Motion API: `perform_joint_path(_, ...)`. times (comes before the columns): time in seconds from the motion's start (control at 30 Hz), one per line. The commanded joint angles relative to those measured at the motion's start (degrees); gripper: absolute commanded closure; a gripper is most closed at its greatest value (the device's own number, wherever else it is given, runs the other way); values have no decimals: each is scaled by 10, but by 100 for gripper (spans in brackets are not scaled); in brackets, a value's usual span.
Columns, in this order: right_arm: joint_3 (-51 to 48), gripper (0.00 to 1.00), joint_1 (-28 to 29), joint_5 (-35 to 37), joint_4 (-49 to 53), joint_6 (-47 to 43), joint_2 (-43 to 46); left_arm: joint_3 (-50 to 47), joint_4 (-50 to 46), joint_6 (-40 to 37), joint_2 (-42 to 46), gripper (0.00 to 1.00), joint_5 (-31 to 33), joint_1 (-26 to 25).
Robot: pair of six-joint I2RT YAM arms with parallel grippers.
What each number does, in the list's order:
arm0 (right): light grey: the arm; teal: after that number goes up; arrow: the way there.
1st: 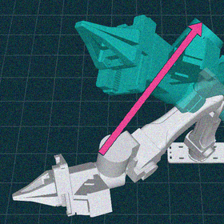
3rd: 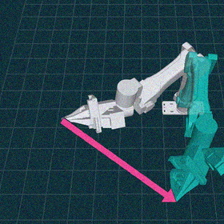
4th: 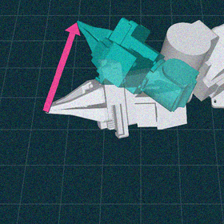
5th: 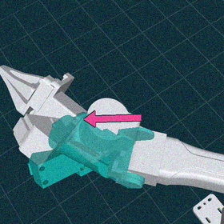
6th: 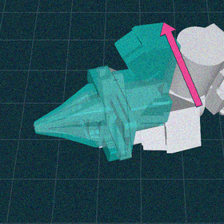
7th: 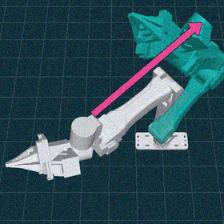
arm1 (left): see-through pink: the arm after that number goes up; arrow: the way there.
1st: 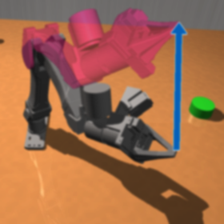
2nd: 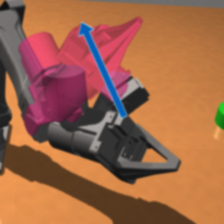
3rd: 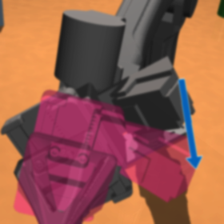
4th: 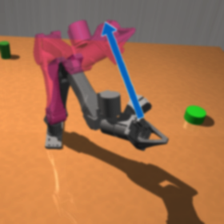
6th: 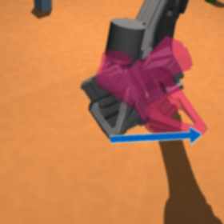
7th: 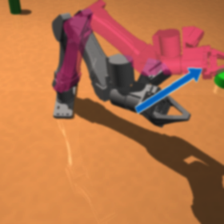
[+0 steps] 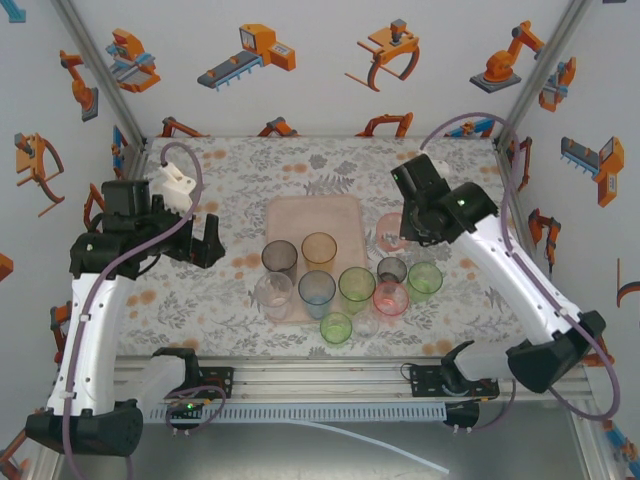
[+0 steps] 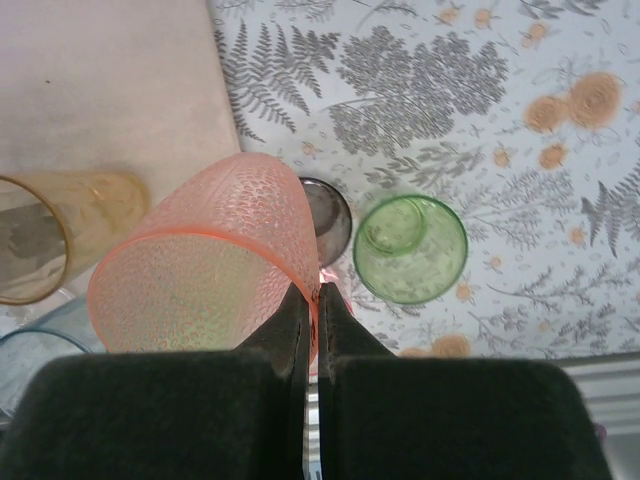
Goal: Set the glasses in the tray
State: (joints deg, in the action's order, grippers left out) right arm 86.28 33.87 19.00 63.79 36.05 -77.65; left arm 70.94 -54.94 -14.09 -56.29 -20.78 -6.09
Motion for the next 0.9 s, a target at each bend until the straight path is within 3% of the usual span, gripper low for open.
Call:
perform_joint_path(0.0, 21, 100, -2, -39, -54, -27, -33, 6, -14, -6, 15, 3, 5, -3)
perform_joint_path(0.43, -9, 100, -2, -119, -124, -32, -113, 3, -17, -8, 16, 3, 11, -2)
perform_joint_path(0.87, -57, 100, -2, -126, -139, -38, -130, 0, -14, -5, 12, 3, 9, -2)
